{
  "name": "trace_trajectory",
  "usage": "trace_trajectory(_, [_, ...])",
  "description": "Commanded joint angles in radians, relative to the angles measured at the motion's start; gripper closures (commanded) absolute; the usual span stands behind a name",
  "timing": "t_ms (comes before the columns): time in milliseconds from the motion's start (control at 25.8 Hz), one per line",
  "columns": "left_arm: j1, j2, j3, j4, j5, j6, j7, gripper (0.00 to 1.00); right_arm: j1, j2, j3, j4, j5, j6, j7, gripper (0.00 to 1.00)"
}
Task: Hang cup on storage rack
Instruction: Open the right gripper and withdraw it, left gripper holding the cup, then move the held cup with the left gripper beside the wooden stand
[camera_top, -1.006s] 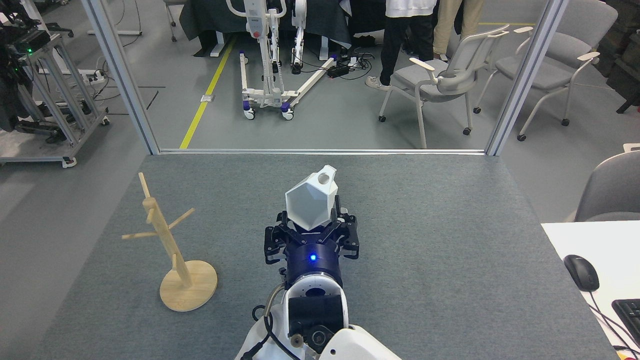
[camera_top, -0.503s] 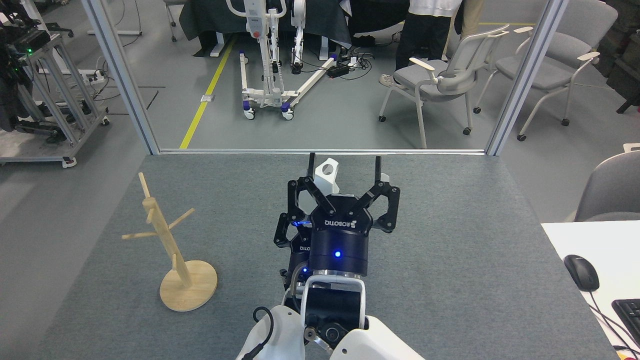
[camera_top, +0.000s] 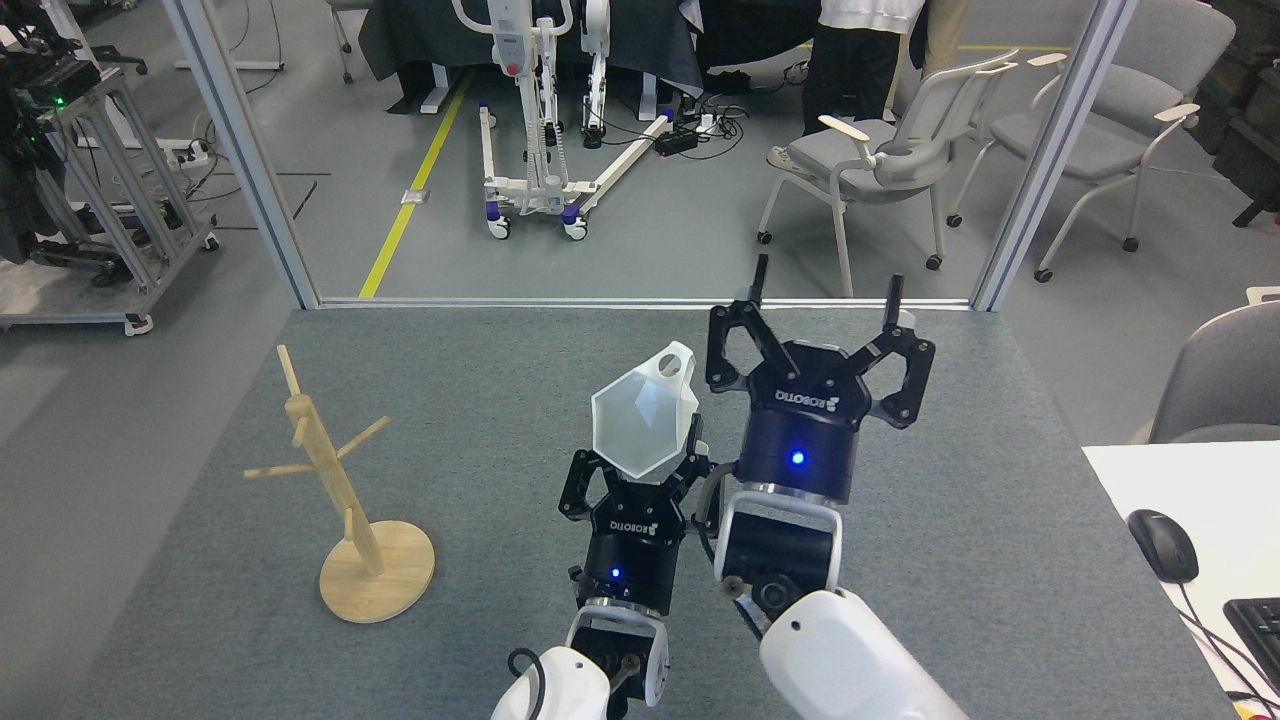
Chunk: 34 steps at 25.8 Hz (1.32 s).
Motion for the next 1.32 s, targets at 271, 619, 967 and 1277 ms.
trace_trajectory(271, [0.260, 0.086, 0.001, -0.086, -0.176, -0.053, -0.063, 1.00, 0.212, -0.098, -0.440, 0.114, -0.452, -0.616, -0.239, 0.01])
trace_trajectory(619, [0.386, 0.112, 0.044, -0.195, -0.193, 0.282, -0.045, 1.00, 0.341, -0.109, -0.561, 0.368, -0.501, -1.016, -0.628, 0.01])
trace_trajectory(967, [0.480, 0.175, 0.044, -0.350, -0.198, 0.587, 0.032, 1.00, 0.382, -0.086, -0.552, 0.396, -0.538, -0.943, -0.620, 0.01])
trace_trajectory(1277, [0.481, 0.299, 0.052, -0.350, -0.198, 0.625, 0.003, 1.00, 0.382, -0.079, -0.550, 0.378, -0.538, -0.924, -0.594, 0.01])
